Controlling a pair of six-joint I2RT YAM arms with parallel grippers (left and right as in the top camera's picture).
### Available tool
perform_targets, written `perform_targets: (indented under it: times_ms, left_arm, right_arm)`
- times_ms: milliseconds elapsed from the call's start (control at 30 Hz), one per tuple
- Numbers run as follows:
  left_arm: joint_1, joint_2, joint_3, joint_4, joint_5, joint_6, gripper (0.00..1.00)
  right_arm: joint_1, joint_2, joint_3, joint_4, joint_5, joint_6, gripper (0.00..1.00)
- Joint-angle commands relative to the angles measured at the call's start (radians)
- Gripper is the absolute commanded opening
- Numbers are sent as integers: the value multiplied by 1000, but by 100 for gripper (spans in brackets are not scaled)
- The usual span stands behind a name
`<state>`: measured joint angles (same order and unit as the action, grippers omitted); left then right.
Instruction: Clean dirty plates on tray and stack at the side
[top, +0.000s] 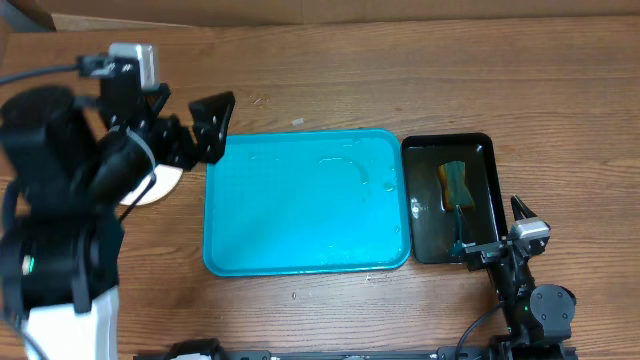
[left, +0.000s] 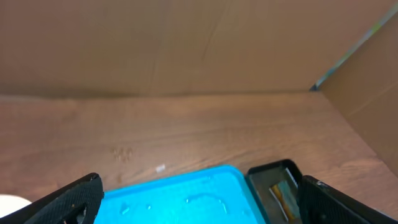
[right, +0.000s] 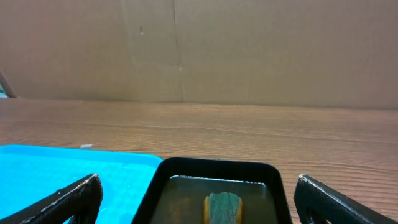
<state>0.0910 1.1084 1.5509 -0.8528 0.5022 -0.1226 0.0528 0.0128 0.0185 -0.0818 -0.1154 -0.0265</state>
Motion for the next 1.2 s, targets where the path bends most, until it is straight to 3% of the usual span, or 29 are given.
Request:
perform_targets:
  times_ms: [0, 267, 433, 600, 833, 1000, 1167]
  left_arm:
    - [0, -72, -11, -11, 9, 29, 100]
    - [-1, -288, -300, 14, -14, 36, 100]
    - [-2, -459, -565, 151, -15, 37, 100]
    - [-2, -649, -809, 444, -36, 35, 100]
    - [-3, -892, -1086, 942, -203, -43, 100]
    - [-3, -1009, -1230, 1141, -268, -43, 100]
    - [-30, -1084, -1334, 1196, -344, -43, 100]
  right_arm:
    - [-4, -10, -10, 5, 9, -4, 100]
    - [-4, -10, -10, 5, 9, -4, 100]
    - [-4, -10, -10, 5, 9, -4, 100]
    - [-4, -10, -10, 5, 9, -4, 100]
    - [-4, -10, -10, 5, 9, -4, 100]
    - [-4, -10, -10, 5, 9, -4, 100]
    - [-4, -10, -10, 5, 9, -4, 100]
